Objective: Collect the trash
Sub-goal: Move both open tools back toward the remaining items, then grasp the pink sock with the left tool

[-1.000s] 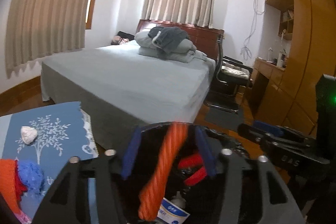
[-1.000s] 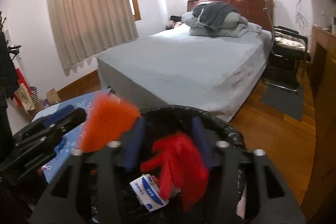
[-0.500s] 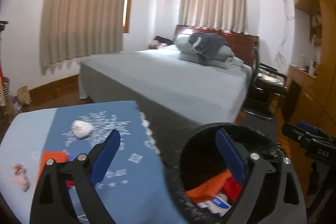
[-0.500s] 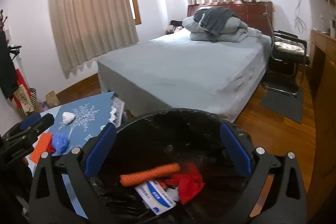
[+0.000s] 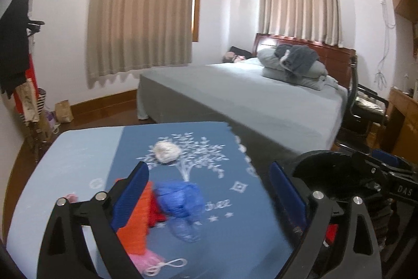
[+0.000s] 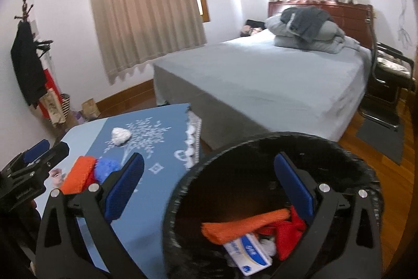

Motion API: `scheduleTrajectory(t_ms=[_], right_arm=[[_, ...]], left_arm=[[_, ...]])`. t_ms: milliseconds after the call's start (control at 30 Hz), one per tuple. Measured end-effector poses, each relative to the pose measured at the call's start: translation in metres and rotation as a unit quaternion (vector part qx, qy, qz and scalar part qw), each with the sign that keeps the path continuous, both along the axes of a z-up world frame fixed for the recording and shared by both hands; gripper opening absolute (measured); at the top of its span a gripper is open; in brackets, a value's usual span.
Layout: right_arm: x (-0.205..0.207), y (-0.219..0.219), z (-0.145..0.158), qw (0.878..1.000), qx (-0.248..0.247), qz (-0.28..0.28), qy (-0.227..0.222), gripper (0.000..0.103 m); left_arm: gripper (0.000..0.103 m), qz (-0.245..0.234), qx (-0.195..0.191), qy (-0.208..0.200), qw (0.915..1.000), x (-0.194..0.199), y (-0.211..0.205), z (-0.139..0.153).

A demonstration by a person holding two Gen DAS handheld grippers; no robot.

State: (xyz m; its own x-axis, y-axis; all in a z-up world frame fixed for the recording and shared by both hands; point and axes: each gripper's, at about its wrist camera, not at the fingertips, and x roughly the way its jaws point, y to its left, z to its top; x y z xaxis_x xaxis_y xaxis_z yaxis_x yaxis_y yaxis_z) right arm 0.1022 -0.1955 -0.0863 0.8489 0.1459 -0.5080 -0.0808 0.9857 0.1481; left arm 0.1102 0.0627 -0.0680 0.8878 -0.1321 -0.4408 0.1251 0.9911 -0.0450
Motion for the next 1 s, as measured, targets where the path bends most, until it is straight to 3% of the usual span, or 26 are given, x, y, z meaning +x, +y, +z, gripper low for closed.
scheduleTrajectory(t_ms=[333, 667, 833, 1000], right_arm=[[0.026, 0.056, -0.009, 0.999, 0.002, 0.044, 0.009, 0.097], [0.053, 0.115, -0.023, 0.996, -0.022, 0.087, 0.01, 0.097], [0.069, 0.138, -0.035, 0.994, -0.03, 0.103, 0.021, 0.097], [0.08, 0.155, -0.044, 0.992, -0.033, 0.116, 0.032, 0.097]], left_arm=[[0.092, 0.078, 0.019, 0.01, 0.9967, -0.003, 0.067, -0.016], [0.091, 0.191, 0.041, 0.059, 0.9789, 0.015, 0.164, -0.056], [0.087, 0.214, 0.023, 0.098, 0.9715, 0.025, 0.193, -0.082], [0.079, 0.205, 0.002, 0.139, 0.9689, 0.035, 0.202, -0.099]])
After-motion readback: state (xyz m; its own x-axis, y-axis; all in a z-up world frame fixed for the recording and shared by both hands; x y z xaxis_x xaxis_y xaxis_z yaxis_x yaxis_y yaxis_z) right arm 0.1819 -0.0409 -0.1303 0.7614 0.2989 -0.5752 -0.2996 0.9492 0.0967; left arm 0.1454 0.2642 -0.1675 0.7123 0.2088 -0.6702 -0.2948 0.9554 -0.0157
